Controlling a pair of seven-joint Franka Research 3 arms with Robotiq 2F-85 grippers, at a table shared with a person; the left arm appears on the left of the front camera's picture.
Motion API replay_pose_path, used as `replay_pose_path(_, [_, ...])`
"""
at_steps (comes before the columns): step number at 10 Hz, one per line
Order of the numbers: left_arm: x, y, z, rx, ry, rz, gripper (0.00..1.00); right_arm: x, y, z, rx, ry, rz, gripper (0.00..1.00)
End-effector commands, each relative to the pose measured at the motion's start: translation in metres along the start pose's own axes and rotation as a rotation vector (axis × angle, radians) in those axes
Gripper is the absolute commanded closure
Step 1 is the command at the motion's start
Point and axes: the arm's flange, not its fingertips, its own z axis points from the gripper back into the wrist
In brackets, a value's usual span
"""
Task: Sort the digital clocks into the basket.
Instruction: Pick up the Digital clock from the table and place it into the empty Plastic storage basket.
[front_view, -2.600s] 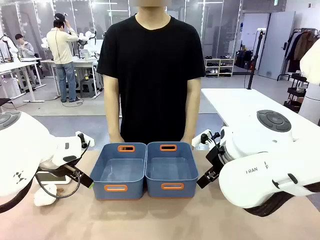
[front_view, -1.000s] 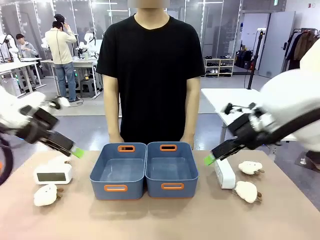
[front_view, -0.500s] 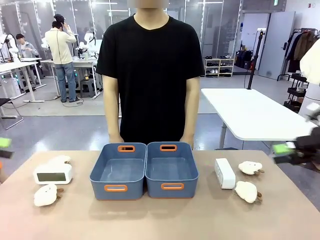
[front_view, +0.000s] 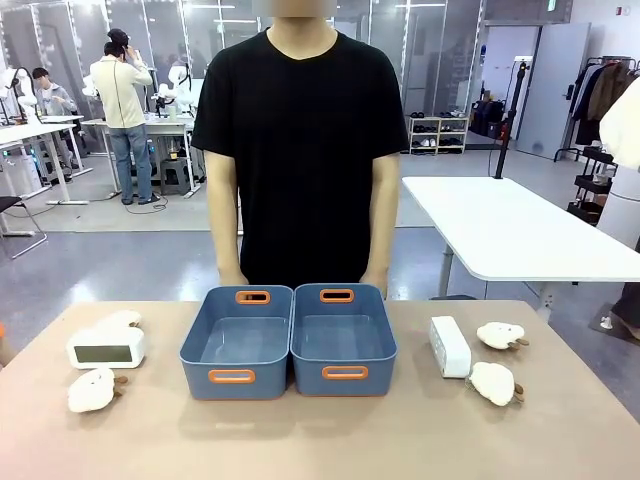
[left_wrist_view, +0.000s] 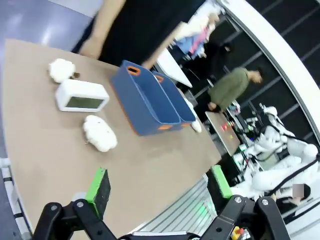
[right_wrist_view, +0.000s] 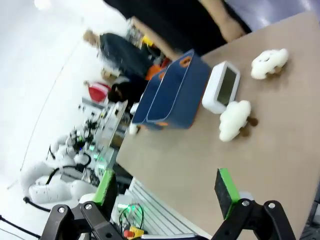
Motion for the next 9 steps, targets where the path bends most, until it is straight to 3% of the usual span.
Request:
replay_pose_path(1, [0.007, -0.004, -0.014, 0.031, -0.013, 0.021, 0.0, 0.011, 0.0, -0.032, -0.009, 0.036, 0.045, 0.0])
replay_pose_path(2, [0.0, 0.0, 0.0, 0.0, 0.0, 0.0, 0.0, 0.0, 0.0, 0.0, 0.0, 0.0, 0.0, 0.0])
replay_pose_path(9, [0.0, 0.0, 0.0, 0.0, 0.0, 0.0, 0.0, 0.0, 0.0, 0.0, 0.0, 0.0, 0.0, 0.0])
